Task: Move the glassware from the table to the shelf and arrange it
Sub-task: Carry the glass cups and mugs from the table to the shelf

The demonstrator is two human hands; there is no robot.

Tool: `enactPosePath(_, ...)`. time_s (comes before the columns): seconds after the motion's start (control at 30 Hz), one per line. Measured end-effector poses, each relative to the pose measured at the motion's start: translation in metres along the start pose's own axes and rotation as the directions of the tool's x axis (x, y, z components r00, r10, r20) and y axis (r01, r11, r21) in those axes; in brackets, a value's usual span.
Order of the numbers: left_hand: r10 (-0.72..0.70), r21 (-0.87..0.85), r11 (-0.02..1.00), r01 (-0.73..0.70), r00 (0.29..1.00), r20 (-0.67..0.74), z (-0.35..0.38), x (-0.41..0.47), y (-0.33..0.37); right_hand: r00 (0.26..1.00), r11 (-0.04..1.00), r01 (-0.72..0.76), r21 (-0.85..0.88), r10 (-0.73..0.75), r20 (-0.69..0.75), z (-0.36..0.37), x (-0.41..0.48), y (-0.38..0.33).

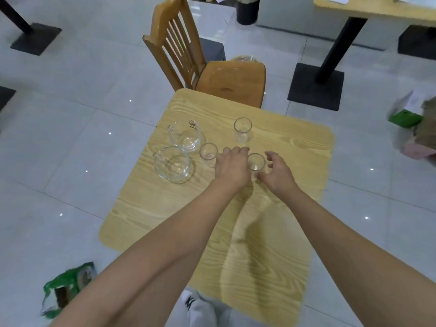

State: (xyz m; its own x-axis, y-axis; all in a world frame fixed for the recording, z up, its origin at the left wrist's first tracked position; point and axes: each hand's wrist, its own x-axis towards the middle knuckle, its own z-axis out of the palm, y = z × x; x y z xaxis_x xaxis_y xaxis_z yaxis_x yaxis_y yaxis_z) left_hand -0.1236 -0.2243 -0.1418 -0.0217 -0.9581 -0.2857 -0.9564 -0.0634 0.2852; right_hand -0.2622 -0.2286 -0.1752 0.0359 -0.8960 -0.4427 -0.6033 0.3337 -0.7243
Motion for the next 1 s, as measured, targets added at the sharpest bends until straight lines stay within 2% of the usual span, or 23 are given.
enactPosePath(0.37, -0.026, -0.089, 0.996, 0.024, 1.0, -0.013, 0.023, 0.017, -0.002, 0.996, 0.996, 0.081, 0.041, -0.082, 0.023, 0.012, 0.016, 0.012)
enactPosePath(0.7, -0.059, -0.22, 0.974, 0.051, 0.998, -0.028, 0.004, 0.012, -0.002, 0.992, 0.991, 0.115, 0.068, -0.118, 0.037, -0.004, 0.008, -0.01)
enactPosePath(0.9, -0.092, -0.523, 0.851, 0.049, 0.994, -0.055, -0.036, -0.003, -0.005, 0.985, 0.985, 0.169, 0.045, -0.17, 0.021, -0.028, -0.007, -0.051)
enactPosePath(1.0, -0.059, -0.681, 0.733, -0.005, 0.996, -0.071, -0.065, -0.015, -0.007, 0.97, 0.969, 0.241, 0.046, -0.241, -0.017, -0.041, -0.022, -0.076)
